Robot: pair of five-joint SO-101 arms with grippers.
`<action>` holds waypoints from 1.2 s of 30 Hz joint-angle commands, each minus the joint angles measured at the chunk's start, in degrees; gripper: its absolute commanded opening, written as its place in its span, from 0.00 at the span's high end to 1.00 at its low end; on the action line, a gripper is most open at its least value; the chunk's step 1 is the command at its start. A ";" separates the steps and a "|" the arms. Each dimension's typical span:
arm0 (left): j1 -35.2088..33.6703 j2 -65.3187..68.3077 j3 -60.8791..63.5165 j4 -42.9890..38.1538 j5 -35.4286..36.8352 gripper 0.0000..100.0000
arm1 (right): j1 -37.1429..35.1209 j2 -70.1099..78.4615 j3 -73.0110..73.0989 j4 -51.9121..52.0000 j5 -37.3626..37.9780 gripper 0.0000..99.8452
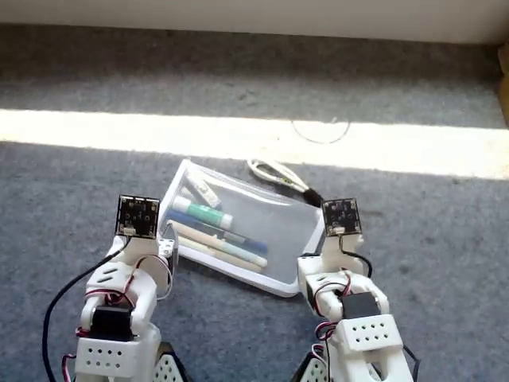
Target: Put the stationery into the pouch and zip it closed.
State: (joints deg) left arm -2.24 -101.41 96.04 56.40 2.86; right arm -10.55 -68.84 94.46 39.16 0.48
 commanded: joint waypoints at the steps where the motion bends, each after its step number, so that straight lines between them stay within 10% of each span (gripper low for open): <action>1: 1.54 -0.40 1.19 2.64 -0.35 0.89 | -0.57 0.22 1.71 -0.40 -0.18 0.99; 36: 5.58 -0.57 1.19 18.46 -0.26 0.89 | -0.57 0.22 1.63 17.98 -0.35 0.99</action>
State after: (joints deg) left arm 2.68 -101.49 96.04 74.07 2.86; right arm -10.73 -69.71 94.02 53.41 0.40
